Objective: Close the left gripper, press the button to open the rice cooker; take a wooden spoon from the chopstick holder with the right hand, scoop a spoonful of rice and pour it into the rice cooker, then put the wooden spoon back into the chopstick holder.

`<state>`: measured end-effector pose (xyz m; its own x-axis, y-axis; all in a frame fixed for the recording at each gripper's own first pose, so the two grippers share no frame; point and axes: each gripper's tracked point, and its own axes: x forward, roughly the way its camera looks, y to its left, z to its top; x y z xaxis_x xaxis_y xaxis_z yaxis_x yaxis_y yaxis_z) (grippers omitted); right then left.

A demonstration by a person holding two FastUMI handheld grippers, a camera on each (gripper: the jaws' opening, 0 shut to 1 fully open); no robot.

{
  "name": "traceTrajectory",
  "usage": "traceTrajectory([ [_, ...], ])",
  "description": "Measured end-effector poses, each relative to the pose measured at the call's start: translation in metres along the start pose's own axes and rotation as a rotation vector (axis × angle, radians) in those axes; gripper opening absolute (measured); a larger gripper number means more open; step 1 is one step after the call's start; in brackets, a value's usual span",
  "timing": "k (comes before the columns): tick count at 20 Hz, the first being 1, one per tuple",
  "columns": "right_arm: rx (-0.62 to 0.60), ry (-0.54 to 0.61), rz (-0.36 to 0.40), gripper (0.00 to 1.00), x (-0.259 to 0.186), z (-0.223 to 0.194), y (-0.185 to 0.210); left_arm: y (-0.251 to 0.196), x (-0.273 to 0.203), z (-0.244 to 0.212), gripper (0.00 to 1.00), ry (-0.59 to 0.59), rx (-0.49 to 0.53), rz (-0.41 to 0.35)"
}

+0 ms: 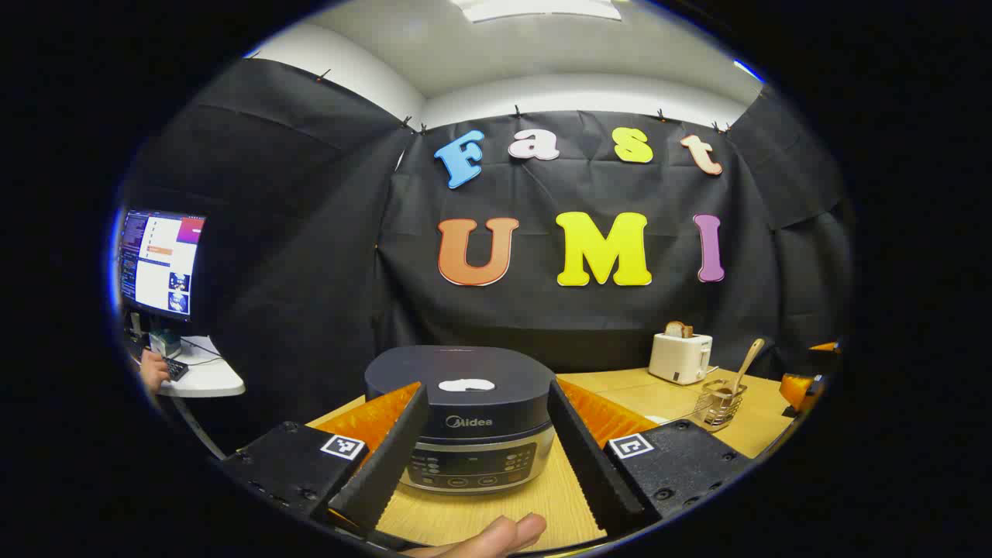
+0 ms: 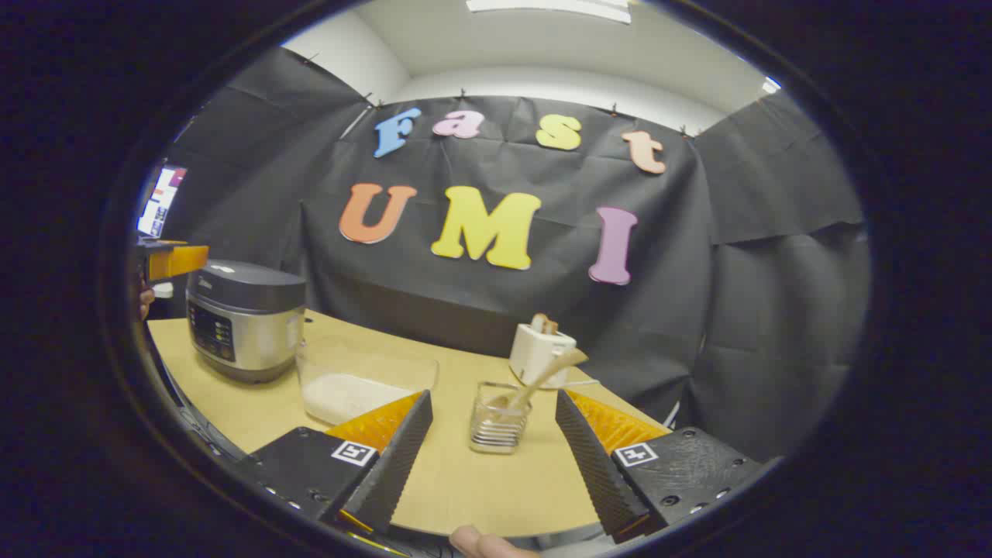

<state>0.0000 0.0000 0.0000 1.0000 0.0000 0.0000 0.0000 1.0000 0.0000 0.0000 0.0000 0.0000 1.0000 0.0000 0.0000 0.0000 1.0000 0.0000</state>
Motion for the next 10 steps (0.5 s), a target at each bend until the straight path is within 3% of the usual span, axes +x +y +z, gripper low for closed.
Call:
traceTrajectory([
  [3,-0.05,-0.079,0.045,0.95,0.005,0.032,0.025,0.007,0.002,-0.003,0.98,0.037,0.02,0.037],
  [6,-0.022,-0.098,0.073,0.95,0.01,0.037,0.036,0.004,0.007,0.002,0.98,0.043,0.038,0.05],
  [10,0.005,-0.072,-0.012,0.96,0.022,0.033,0.004,-0.018,0.017,0.005,0.98,0.022,0.031,0.024],
])
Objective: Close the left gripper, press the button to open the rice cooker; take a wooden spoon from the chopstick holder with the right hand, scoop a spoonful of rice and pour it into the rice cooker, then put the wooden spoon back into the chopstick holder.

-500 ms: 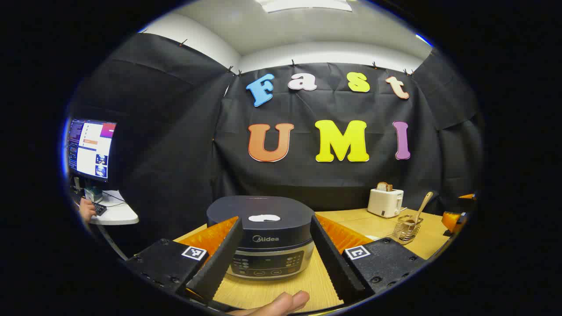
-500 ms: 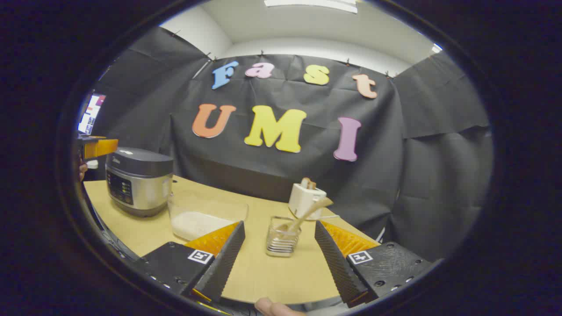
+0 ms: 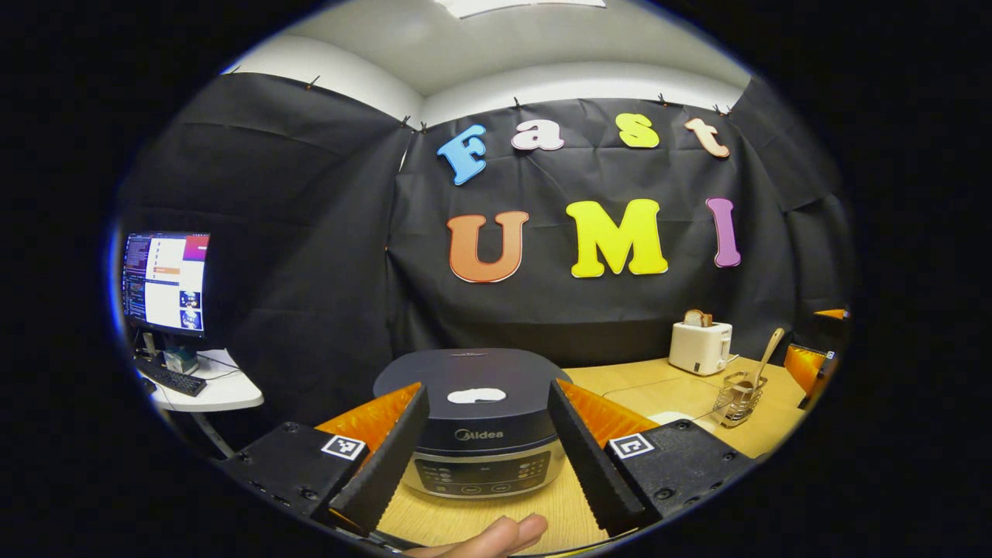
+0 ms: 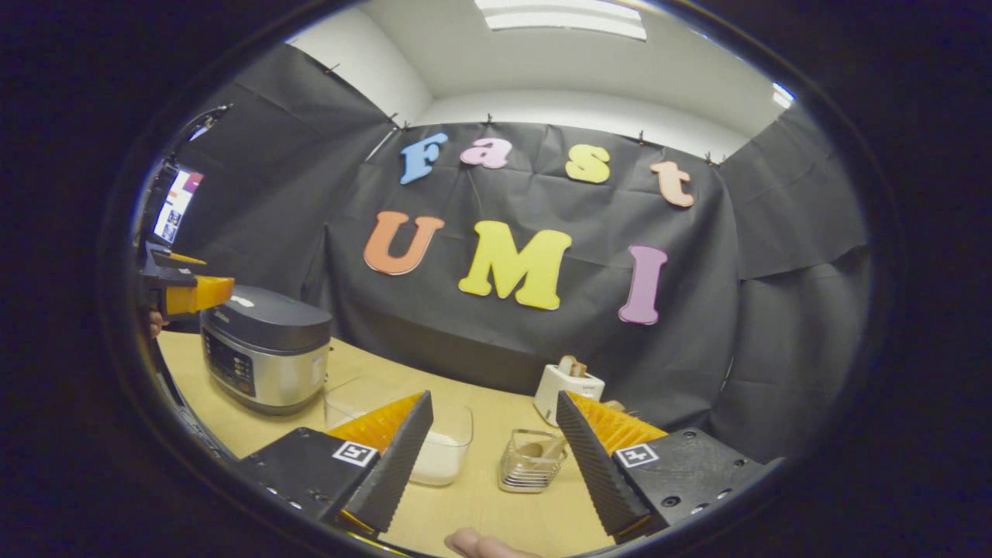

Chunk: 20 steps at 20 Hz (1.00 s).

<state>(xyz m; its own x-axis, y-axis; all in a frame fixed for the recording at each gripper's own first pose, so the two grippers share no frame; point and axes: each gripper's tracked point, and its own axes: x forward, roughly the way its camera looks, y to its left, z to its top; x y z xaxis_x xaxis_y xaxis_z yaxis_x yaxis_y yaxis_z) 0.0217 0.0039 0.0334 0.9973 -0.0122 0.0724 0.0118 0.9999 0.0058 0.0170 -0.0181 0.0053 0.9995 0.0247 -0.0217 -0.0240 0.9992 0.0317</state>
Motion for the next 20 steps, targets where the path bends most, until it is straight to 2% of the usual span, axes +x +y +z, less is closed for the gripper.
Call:
traceTrajectory([
  [2,0.005,0.019,-0.026,0.96,0.002,-0.006,-0.014,-0.013,0.004,-0.005,0.98,0.031,0.0,-0.019],
  [6,-0.014,0.031,-0.027,0.95,0.009,-0.013,-0.041,-0.029,0.009,0.005,0.98,0.047,0.019,0.007],
  [10,0.051,0.051,0.012,0.95,0.025,-0.017,-0.074,-0.049,0.014,0.016,0.98,0.083,0.012,0.038],
  [13,0.109,0.08,0.048,0.95,0.037,-0.024,-0.099,-0.065,0.012,0.035,0.98,0.057,0.044,0.07],
  [18,0.191,0.08,0.08,0.95,0.05,-0.034,-0.117,-0.078,0.011,0.039,0.98,0.039,0.027,0.115],
  [20,0.19,0.112,0.073,0.96,0.06,-0.046,-0.114,-0.08,0.016,0.029,0.98,0.052,0.006,0.098],
])
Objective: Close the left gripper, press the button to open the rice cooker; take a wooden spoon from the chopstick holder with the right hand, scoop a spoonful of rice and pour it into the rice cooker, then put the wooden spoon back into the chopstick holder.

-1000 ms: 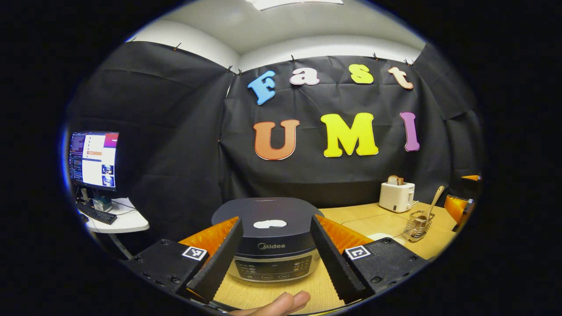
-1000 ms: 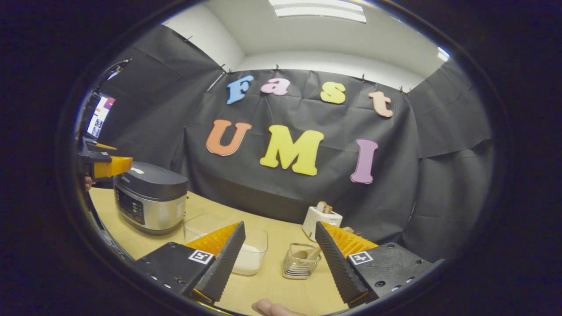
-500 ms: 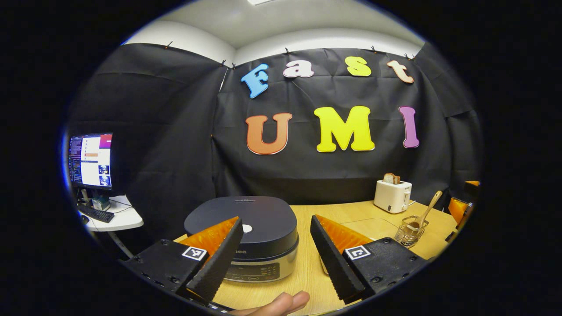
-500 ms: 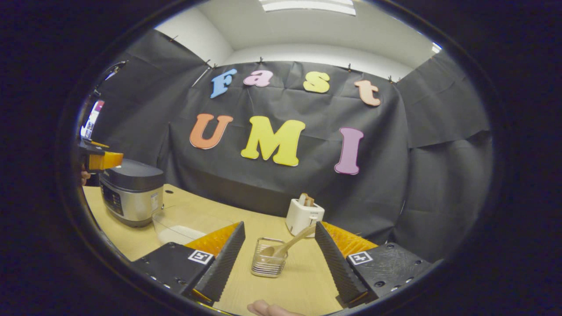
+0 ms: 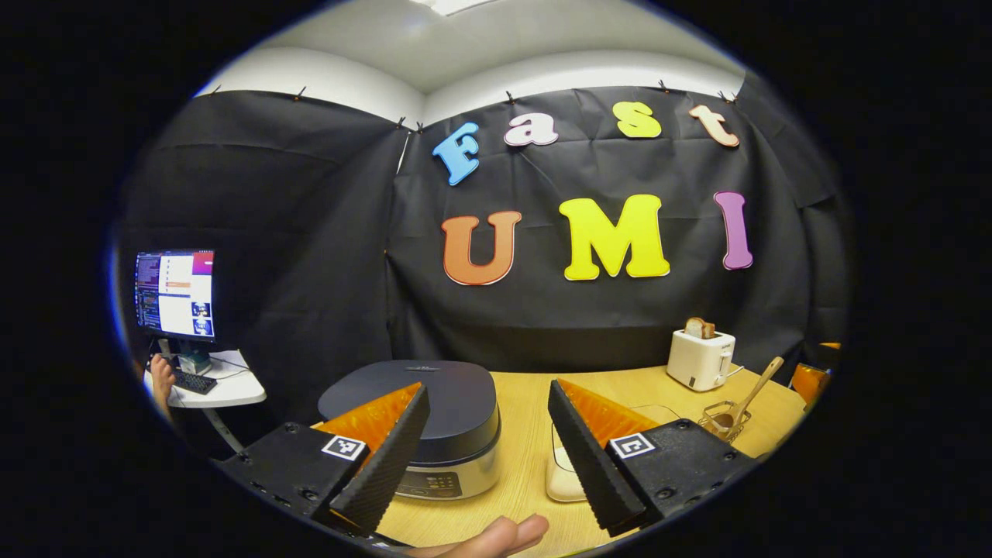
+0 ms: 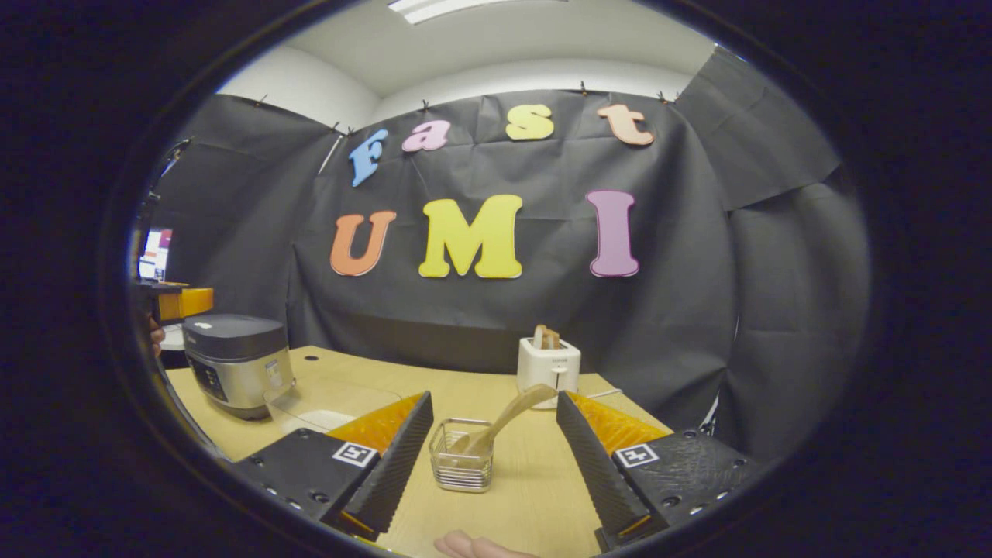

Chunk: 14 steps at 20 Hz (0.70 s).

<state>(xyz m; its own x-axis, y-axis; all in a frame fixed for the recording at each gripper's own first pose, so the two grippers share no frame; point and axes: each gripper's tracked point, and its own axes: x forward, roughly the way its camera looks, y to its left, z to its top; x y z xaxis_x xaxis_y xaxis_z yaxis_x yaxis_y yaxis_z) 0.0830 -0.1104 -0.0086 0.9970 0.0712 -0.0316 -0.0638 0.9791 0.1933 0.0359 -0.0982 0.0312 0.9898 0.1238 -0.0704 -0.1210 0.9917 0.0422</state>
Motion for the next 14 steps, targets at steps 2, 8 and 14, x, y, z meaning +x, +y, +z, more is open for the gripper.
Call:
traceTrajectory([
  [2,0.003,0.025,-0.011,0.96,0.01,-0.01,0.002,0.005,0.009,-0.008,0.98,0.004,0.022,-0.008],
  [8,-0.001,0.08,-0.046,0.96,0.04,-0.024,0.007,0.021,0.033,-0.032,0.99,0.055,0.027,-0.019],
  [14,0.037,0.066,-0.039,0.95,0.036,-0.026,0.008,0.08,0.046,-0.014,1.0,0.064,0.017,0.034],
])
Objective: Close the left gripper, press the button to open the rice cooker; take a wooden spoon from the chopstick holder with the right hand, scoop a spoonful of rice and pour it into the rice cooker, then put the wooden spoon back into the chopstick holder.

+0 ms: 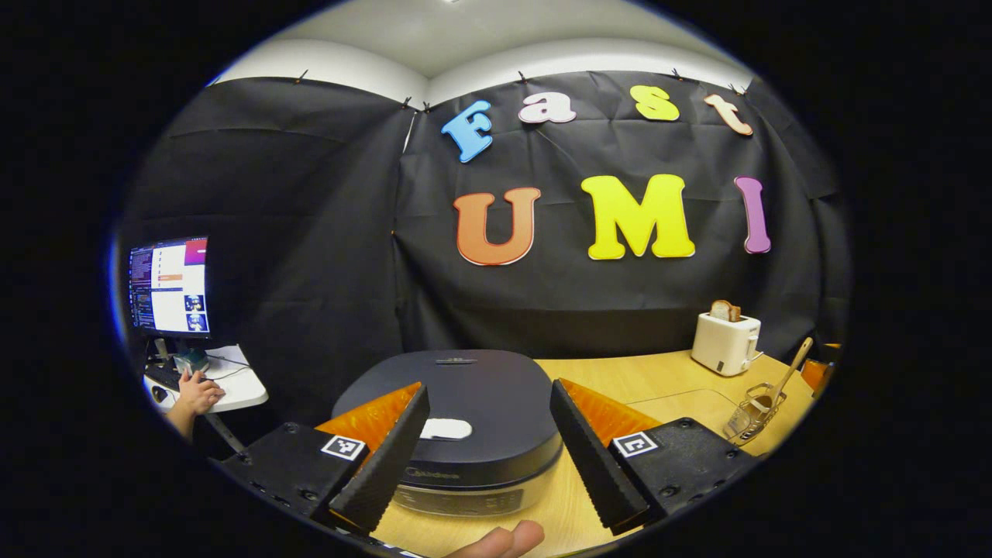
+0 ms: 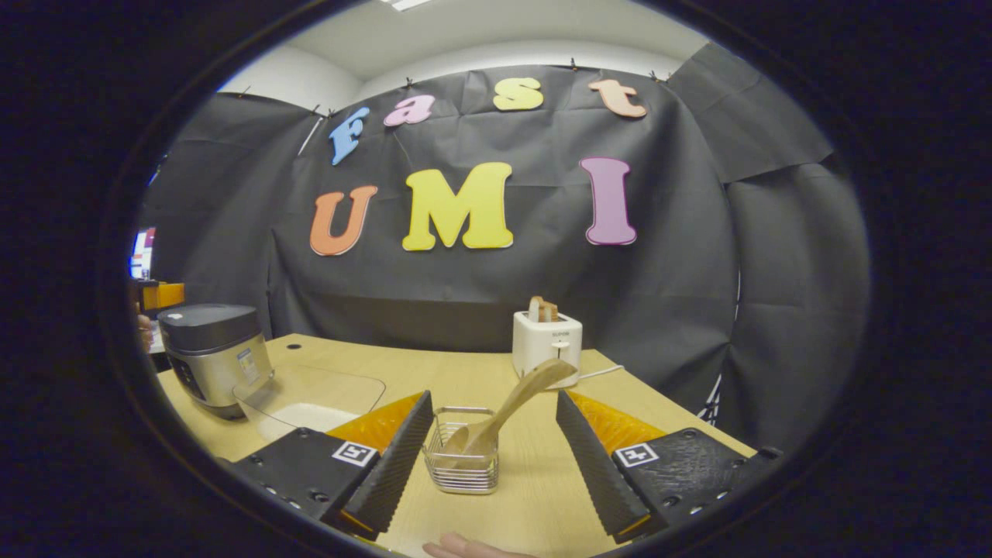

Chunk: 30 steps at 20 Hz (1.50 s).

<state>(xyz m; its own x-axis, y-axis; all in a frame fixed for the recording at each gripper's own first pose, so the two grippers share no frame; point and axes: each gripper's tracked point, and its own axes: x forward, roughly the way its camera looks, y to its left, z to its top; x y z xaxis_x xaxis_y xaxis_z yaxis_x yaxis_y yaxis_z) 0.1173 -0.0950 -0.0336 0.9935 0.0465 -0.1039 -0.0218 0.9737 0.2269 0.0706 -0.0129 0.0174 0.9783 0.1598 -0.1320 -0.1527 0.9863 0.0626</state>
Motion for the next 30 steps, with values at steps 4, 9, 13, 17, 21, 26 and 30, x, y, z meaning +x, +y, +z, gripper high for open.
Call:
traceTrajectory([
  [4,0.006,0.01,-0.008,0.95,0.0,-0.007,-0.002,0.002,0.012,-0.007,0.84,0.076,-0.061,-0.078],
  [9,-0.001,0.002,-0.027,0.95,-0.002,-0.007,-0.015,0.026,0.015,-0.013,0.0,0.149,-0.124,-0.021],
  [13,0.02,0.003,-0.028,0.95,-0.002,-0.008,-0.024,0.012,0.01,-0.023,0.02,0.227,-0.121,-0.045],
  [17,0.012,0.004,-0.025,0.94,-0.001,-0.014,-0.03,0.015,0.007,-0.04,0.02,0.317,-0.088,-0.027],
  [21,0.028,-0.006,-0.017,0.95,-0.003,-0.015,-0.037,0.013,0.007,-0.043,0.03,0.398,-0.002,-0.06],
  [26,0.061,0.0,-0.022,0.95,0.004,-0.02,-0.049,0.014,0.003,-0.047,0.03,0.408,0.002,-0.014],
  [30,0.089,0.038,-0.003,0.95,0.013,-0.02,-0.052,0.016,0.0,-0.034,0.03,0.356,0.001,0.042],
])
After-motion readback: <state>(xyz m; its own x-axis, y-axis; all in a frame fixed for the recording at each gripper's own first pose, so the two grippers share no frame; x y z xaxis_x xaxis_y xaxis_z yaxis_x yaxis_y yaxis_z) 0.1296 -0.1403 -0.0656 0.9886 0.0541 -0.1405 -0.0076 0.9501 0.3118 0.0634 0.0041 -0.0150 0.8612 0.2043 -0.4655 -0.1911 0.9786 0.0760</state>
